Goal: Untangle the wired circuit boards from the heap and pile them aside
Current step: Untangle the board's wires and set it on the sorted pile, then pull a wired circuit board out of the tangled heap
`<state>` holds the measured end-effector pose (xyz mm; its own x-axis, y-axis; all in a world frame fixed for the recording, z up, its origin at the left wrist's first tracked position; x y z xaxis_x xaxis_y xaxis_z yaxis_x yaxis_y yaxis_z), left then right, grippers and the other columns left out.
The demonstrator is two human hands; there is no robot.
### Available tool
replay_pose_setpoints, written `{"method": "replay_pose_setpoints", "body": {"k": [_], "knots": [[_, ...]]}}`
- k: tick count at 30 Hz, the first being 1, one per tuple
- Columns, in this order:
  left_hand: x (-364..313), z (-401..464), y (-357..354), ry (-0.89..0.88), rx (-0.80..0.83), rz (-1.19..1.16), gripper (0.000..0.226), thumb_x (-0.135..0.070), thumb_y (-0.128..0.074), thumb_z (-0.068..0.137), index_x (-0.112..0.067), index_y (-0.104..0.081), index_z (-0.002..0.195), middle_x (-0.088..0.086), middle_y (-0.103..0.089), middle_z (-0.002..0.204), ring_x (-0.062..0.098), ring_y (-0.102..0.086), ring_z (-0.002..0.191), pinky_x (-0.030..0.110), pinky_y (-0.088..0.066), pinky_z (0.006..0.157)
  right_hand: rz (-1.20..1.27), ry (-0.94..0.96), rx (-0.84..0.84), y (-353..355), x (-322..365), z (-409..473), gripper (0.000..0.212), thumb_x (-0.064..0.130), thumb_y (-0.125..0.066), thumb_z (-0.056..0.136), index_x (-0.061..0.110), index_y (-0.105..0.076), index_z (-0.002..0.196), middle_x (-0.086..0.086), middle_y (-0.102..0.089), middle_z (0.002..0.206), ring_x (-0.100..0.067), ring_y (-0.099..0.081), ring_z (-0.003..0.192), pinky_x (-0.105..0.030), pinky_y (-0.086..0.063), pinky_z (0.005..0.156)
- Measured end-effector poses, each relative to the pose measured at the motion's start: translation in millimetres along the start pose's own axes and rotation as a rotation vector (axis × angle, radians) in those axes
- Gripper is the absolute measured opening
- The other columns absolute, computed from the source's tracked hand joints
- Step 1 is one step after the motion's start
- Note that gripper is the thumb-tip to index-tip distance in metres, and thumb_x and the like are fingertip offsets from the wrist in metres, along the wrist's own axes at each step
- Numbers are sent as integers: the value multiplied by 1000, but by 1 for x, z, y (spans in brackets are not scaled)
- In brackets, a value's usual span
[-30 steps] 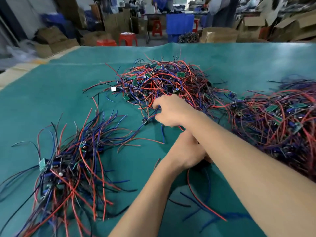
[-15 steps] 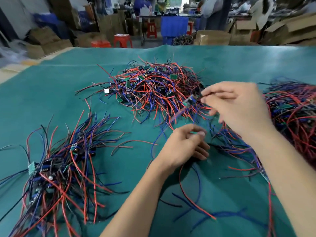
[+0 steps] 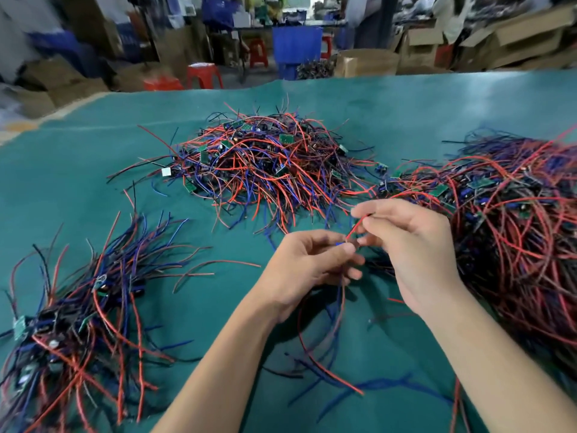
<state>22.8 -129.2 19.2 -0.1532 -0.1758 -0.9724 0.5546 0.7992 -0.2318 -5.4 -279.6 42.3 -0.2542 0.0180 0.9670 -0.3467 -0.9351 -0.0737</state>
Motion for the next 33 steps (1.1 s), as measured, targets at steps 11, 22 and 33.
{"method": "replay_pose_setpoints", "body": {"k": [11, 22, 33], "knots": [[0, 2, -2, -8, -22, -138, 15, -4, -46, 102, 3, -55, 112, 5, -70, 85, 12, -63, 64, 17, -44, 55, -313, 13, -43, -9, -14, -8, 16, 38, -78, 74, 28, -75, 86, 8, -78, 85, -12, -74, 81, -34, -58, 79], [0, 1, 1, 13, -16, -56, 21, -8, -57, 96, 7, -61, 111, 23, -66, 99, 10, -55, 60, 16, -36, 52, 38, -243, 183, -4, -9, -3, 7, 6, -75, 87, 7, -81, 92, -9, -74, 82, -18, -64, 70, -27, -51, 68], [1, -2, -4, 144, 141, 59, 25, -24, -54, 99, -6, -66, 85, -2, -43, 52, 3, -23, 35, 13, -16, 34, -143, -59, -95, 11, -9, 7, 21, 18, -77, 90, 15, -76, 70, -2, -72, 65, -10, -60, 58, -25, -47, 54]]}}
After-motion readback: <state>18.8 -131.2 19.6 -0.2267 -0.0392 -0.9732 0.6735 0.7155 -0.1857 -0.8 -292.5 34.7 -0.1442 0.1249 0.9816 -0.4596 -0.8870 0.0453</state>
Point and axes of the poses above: each hand's wrist, its own z-axis towards the middle knuckle, its own y-axis out of the back of the hand, x = y × z, the point moved 3 cm from there along z, towards the middle knuckle
